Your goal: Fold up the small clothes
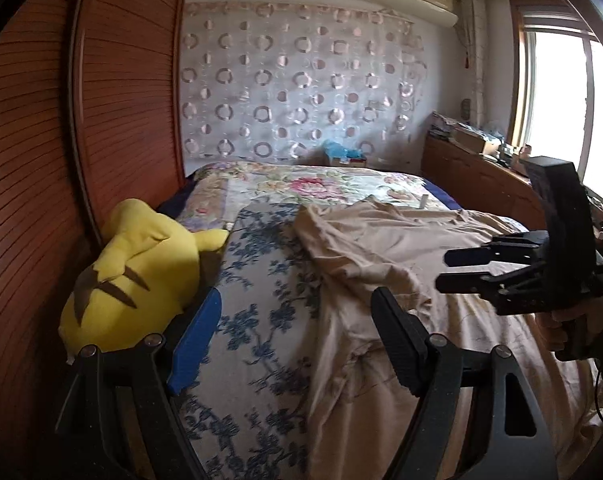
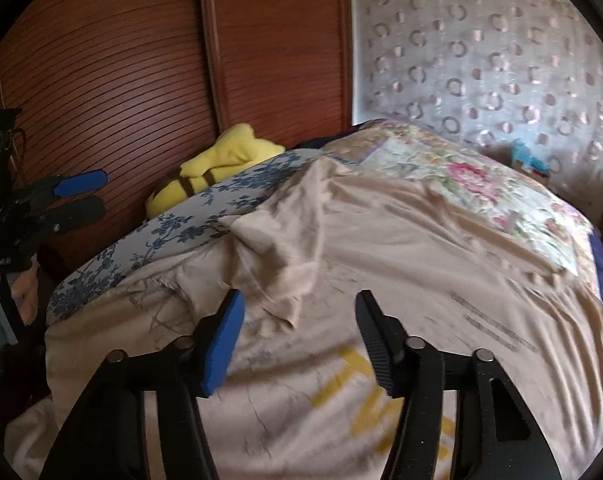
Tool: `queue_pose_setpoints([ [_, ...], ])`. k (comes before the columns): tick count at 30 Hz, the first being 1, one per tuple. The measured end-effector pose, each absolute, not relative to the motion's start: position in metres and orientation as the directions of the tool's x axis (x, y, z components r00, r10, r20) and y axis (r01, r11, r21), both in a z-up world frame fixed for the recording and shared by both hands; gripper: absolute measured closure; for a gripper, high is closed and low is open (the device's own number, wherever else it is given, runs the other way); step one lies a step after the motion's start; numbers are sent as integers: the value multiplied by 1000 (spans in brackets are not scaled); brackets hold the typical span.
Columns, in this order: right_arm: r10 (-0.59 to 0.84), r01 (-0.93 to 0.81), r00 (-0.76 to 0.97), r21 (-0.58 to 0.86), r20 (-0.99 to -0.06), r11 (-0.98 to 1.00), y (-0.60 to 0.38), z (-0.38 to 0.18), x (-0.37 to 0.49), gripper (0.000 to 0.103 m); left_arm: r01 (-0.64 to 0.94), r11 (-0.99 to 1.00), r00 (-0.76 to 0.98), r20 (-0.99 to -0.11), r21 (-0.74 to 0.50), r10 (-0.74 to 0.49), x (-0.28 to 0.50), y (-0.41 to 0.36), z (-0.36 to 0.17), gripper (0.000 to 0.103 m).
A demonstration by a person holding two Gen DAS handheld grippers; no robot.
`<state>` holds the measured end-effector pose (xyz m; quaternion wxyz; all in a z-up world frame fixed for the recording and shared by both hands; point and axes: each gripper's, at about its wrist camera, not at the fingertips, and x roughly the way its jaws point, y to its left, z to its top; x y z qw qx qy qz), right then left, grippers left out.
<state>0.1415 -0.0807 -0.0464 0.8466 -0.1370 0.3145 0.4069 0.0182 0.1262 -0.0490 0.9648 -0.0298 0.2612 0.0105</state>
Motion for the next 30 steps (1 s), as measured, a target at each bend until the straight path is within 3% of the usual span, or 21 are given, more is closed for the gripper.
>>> queue_pose_setpoints([
  [8, 640, -843, 346, 72, -686, 534, -29, -65, 165, 59, -41, 997, 847, -532, -67, -1, 15, 130, -62, 25],
  [13, 560, -831, 384, -11, -734, 556, -4, -85, 179, 61, -27, 997, 839, -544, -71, -16, 14, 125, -68, 25],
  [17, 542, -822, 411, -41, -733, 568, -2, -88, 187, 94, -17, 997, 832, -554, -72, -26, 14, 120, -69, 25],
  [23, 558, -752, 503, -17, -661, 658, -31, -77, 207, 97, -10, 997, 819, -573, -72, -33, 17, 113, -70, 25],
  [30, 425, -545, 660, -6, -619, 838, -82, -79, 242, 97, 0, 998, 814, -580, -66, -38, 18, 106, -70, 25],
])
